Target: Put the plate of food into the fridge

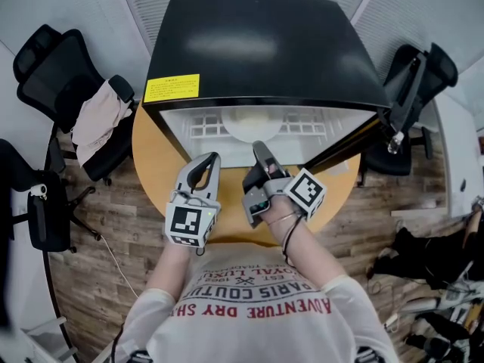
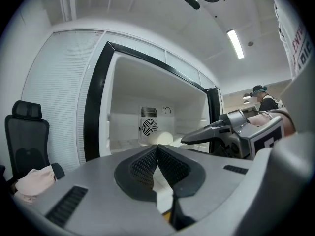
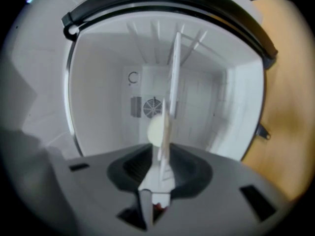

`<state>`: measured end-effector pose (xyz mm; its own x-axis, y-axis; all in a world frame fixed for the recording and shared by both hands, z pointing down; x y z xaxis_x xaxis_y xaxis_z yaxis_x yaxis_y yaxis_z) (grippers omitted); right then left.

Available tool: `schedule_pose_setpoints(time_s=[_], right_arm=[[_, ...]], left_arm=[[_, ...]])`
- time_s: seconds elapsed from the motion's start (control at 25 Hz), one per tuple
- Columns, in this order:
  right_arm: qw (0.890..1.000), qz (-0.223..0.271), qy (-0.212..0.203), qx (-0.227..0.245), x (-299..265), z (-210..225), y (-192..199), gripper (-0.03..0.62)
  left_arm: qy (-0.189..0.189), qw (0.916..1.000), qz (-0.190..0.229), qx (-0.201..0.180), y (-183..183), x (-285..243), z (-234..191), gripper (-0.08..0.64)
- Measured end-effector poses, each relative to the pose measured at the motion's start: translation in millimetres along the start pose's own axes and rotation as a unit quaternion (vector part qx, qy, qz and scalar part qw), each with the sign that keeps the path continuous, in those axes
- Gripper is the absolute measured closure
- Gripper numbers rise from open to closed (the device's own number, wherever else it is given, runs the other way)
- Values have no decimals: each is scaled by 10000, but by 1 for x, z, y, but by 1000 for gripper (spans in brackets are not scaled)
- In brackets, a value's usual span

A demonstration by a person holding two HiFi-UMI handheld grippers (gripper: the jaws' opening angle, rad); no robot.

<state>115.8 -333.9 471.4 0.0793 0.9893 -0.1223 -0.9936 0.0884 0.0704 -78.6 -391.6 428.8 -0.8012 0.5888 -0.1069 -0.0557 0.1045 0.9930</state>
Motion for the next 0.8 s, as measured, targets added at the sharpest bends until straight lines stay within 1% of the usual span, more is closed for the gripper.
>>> schedule_pose_setpoints(time_s=[0.12, 0.2, 0.24, 0.28, 0.36, 0.4, 0.48, 0.56, 0.64, 0.72, 0.8], right_arm=[[9999, -160, -30, 31, 27, 3, 10, 482], [9995, -296, -34, 138, 41, 6, 10, 536], [9988, -401, -30, 262, 47, 8, 9, 549], [9974, -545, -14, 469, 52, 9, 8, 559], [9907, -840, 35, 1068, 63, 6, 6, 565], [9861, -928, 21, 1379, 68, 3, 6, 565], [9744, -996, -176, 2010, 76, -4, 5, 565], [9565, -996, -338, 2722, 82, -9, 1, 565], [9335, -960, -320, 3440, 89, -12, -3, 565], [9030, -864, -289, 4200, 96, -18, -6, 565], [8649, -715, -311, 4959, 102, -26, -8, 565]], left_arm=[[-42, 10000, 21, 81, 1, 17, 16, 526], [-83, 9999, -2, 83, 1, 24, 26, 526], [-107, 9999, -2, 93, 0, 26, 31, 526], [-133, 9999, 11, 103, 0, 29, 35, 526], [-201, 9997, 40, 118, -1, 36, 45, 526], [-235, 9996, 41, 131, -1, 39, 50, 526], [-283, 9995, 42, 144, -1, 46, 59, 526], [-290, 9995, 57, 125, -2, 51, 68, 526], [-317, 9994, 79, 71, -3, 57, 74, 526], [-361, 9993, 98, 46, -5, 61, 78, 526], [-387, 9992, 105, 48, -6, 62, 81, 526]])
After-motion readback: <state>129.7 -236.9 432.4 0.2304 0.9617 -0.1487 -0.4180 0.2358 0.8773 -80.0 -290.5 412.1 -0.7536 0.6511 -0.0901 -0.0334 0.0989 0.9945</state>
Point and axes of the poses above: the fingertips, and each gripper's own axes: x backward along the fingers, z to its right, y out of its underside, the point moved 10 cm from there along x, backward along the fingers, and after that the axes turned 2 degrees about x, right-handed, at the moved point
